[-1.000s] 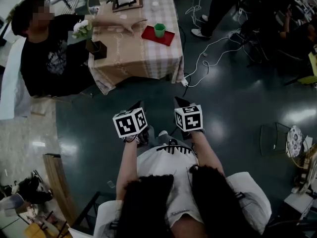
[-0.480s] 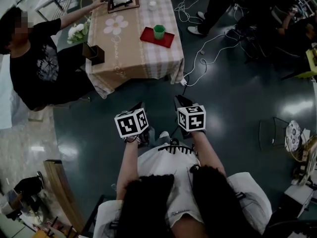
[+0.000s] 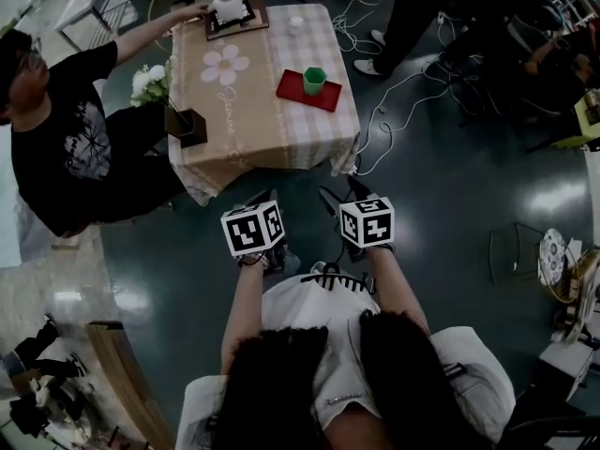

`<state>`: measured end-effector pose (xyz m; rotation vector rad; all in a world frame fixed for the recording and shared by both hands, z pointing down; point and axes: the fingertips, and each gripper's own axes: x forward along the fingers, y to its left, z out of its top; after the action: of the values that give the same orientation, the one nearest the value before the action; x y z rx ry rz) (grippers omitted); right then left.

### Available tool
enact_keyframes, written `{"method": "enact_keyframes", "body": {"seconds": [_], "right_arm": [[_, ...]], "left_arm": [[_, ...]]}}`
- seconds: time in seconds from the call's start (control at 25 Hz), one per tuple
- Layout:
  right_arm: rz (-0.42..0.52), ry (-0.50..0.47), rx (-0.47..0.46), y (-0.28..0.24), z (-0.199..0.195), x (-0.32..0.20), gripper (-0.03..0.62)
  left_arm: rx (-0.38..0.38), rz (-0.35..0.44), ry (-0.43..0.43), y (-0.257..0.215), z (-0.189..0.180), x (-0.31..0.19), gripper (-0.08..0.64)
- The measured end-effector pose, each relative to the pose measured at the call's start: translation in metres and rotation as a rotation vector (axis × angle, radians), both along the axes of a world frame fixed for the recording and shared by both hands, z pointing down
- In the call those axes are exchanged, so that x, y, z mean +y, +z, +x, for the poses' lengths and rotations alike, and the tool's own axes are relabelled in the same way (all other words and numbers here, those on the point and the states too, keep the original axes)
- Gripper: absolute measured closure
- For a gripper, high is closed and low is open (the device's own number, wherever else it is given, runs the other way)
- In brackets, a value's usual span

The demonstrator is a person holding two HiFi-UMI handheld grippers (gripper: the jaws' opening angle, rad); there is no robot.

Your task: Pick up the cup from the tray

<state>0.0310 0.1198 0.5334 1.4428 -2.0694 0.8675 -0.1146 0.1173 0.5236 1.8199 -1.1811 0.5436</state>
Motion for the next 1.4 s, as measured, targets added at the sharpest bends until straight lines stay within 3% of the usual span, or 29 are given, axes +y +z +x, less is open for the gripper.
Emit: {"method": "enact_keyframes", "body": {"seconds": [0.48,0.68,1.4], "right_arm": [[0.038,0.037,-0.002,-0.013,-0.031,-0.042,0.267],[0.053,0.063,-0.052,-0.015,-0.033,-0.052,0.265],[0.027,-0.008,-0.005,-0.004,0.003,-0.155,0.258]], "left_arm": [[-0.009,0.008,0.110,-0.004,-0.010,-0.034,0.552],[-0.015,0.007,0.137,-0.004,-0.004,-0.037,0.552],[-0.038,-0.011,0.060,0.003,0.016,-0.132,0.552]]}}
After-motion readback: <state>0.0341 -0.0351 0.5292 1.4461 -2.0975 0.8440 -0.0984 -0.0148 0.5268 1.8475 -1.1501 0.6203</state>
